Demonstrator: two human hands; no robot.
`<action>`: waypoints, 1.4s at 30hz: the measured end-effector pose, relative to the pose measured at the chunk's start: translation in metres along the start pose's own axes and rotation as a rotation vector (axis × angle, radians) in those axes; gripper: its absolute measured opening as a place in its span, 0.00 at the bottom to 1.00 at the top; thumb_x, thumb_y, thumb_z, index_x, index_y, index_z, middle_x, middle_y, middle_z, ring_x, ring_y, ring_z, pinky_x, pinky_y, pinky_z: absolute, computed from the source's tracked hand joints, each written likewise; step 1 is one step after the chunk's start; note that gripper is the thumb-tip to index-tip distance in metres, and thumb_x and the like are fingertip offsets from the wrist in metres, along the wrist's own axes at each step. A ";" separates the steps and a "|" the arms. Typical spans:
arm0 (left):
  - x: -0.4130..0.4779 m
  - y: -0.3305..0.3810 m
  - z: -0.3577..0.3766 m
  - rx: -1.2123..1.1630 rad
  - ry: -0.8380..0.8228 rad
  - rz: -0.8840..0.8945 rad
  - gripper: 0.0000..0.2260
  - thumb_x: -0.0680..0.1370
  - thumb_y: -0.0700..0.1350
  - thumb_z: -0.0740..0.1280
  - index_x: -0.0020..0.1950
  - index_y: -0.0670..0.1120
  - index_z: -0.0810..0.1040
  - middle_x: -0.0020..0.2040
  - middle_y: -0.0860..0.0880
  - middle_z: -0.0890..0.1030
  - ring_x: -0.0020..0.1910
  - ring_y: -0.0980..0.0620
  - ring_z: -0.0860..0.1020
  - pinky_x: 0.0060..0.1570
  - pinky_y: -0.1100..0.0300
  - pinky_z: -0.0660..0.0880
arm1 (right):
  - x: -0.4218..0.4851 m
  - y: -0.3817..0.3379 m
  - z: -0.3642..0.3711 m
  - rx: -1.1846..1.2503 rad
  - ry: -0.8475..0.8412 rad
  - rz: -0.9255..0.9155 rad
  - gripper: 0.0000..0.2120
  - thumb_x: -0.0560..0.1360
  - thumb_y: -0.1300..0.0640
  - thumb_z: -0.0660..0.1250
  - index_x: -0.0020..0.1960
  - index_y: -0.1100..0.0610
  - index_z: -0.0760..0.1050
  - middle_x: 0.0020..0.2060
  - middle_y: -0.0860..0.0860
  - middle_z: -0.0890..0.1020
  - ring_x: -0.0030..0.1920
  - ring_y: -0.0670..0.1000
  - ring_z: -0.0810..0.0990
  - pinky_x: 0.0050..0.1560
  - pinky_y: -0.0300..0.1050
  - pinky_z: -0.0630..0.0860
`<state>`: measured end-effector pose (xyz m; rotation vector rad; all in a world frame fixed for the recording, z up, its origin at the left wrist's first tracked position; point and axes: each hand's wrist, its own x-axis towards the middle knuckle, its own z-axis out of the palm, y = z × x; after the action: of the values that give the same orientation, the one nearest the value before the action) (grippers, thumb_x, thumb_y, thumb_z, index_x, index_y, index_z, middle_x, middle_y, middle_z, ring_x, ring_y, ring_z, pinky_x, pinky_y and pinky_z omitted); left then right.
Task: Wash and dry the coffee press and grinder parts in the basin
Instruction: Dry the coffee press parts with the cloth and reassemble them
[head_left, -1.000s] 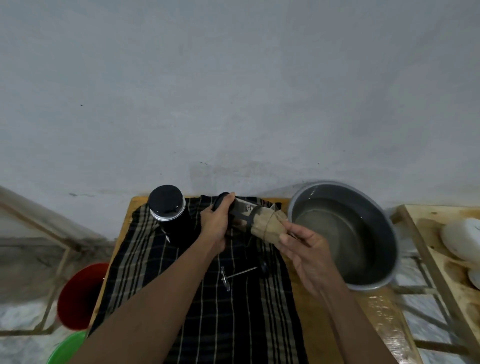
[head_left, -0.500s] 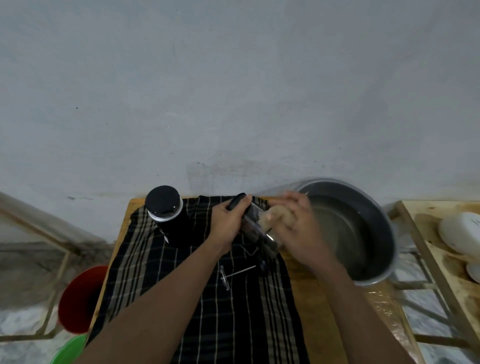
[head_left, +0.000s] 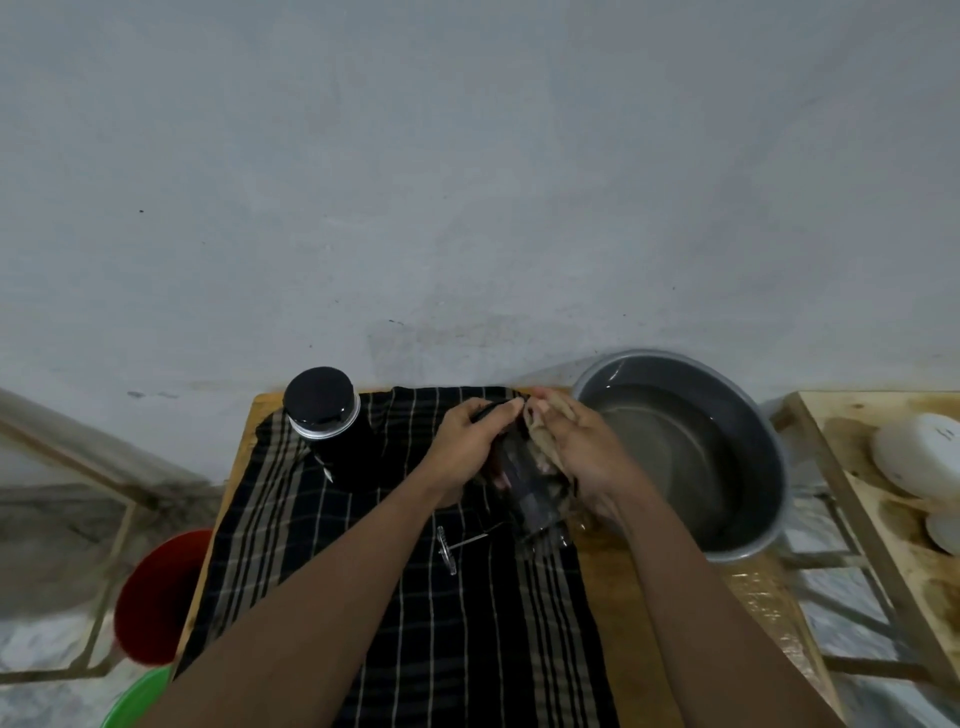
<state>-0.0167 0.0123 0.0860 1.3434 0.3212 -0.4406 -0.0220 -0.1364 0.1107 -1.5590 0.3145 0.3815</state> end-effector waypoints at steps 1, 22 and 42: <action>0.000 0.000 0.003 -0.041 -0.004 -0.037 0.20 0.77 0.54 0.73 0.58 0.38 0.81 0.54 0.34 0.84 0.53 0.31 0.82 0.55 0.34 0.77 | 0.004 0.001 0.001 -0.017 0.043 -0.002 0.12 0.84 0.57 0.61 0.66 0.52 0.76 0.58 0.51 0.83 0.52 0.44 0.84 0.47 0.34 0.80; -0.001 0.001 0.011 -0.358 -0.145 -0.063 0.33 0.78 0.67 0.59 0.69 0.42 0.78 0.63 0.40 0.82 0.68 0.37 0.76 0.71 0.41 0.67 | 0.004 -0.003 0.005 0.425 0.168 -0.019 0.15 0.85 0.58 0.58 0.65 0.66 0.76 0.58 0.65 0.82 0.57 0.64 0.82 0.53 0.56 0.83; 0.002 -0.013 -0.006 -0.053 0.062 0.087 0.11 0.78 0.52 0.71 0.56 0.48 0.85 0.52 0.50 0.87 0.55 0.54 0.84 0.60 0.56 0.78 | -0.002 0.034 0.028 -0.464 0.166 -0.615 0.21 0.85 0.52 0.56 0.76 0.55 0.68 0.76 0.48 0.70 0.77 0.43 0.65 0.77 0.47 0.64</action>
<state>-0.0216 0.0158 0.0725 1.3160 0.3224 -0.3157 -0.0399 -0.1099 0.0811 -2.0491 -0.1489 -0.1743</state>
